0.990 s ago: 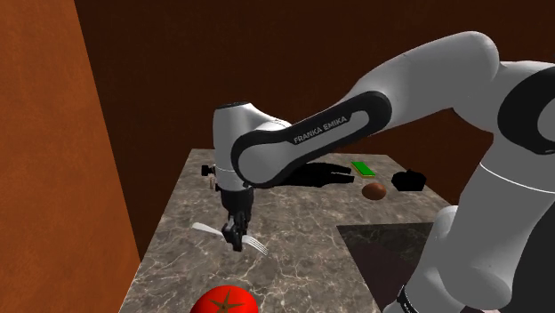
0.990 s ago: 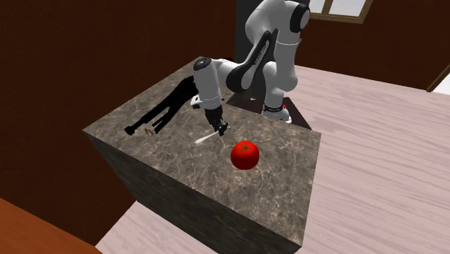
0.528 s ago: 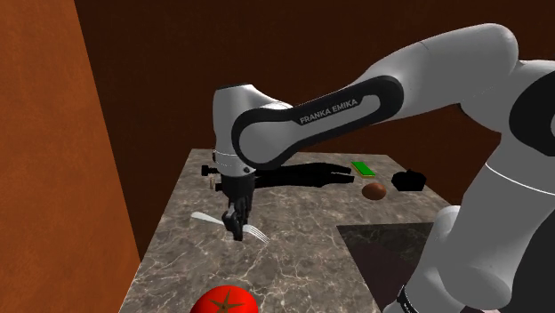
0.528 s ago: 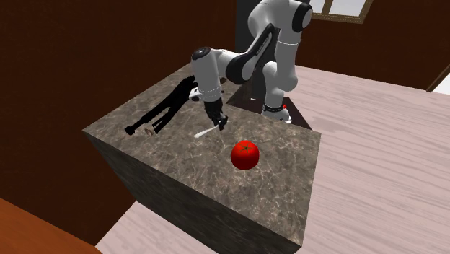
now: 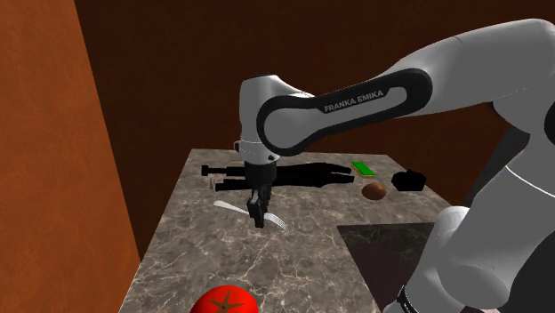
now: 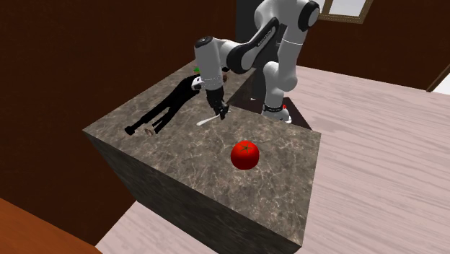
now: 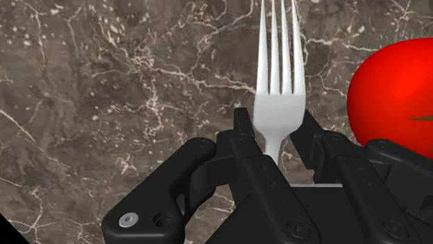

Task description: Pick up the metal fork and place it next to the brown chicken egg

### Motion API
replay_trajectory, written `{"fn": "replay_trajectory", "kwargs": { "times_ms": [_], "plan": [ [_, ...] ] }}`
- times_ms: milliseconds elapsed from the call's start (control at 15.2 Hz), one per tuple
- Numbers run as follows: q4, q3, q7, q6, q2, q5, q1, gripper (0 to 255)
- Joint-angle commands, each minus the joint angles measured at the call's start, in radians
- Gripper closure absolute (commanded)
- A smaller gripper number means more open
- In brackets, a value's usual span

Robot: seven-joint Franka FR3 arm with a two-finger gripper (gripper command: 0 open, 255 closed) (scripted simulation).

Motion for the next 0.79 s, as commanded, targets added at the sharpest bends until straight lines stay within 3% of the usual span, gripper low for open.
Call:
{"fn": "replay_trajectory", "kwargs": {
  "times_ms": [0, 726],
  "plan": [
    [-0.050, -0.024, -0.043, -0.006, -0.053, 0.005, -0.013, 255],
    [-0.289, -0.202, -0.291, -0.051, -0.315, -0.053, -0.105, 255]
  ]
}}
